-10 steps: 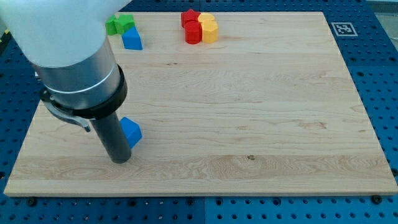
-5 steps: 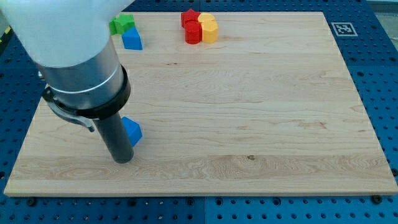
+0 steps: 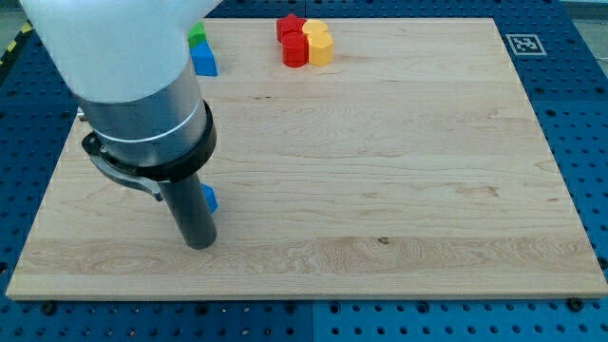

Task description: Push the cube upwards

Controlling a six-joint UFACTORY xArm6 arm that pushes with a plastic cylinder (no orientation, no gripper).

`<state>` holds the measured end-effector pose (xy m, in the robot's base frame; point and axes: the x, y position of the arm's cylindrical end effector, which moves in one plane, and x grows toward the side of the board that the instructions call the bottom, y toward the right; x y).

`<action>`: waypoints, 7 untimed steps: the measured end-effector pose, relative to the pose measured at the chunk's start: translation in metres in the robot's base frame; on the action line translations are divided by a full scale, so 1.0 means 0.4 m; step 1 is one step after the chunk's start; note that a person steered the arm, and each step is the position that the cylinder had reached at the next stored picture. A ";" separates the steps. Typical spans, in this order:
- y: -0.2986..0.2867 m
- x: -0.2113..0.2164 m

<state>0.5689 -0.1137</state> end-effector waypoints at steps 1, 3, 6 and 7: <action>0.025 -0.023; 0.035 -0.033; -0.002 -0.141; -0.005 -0.212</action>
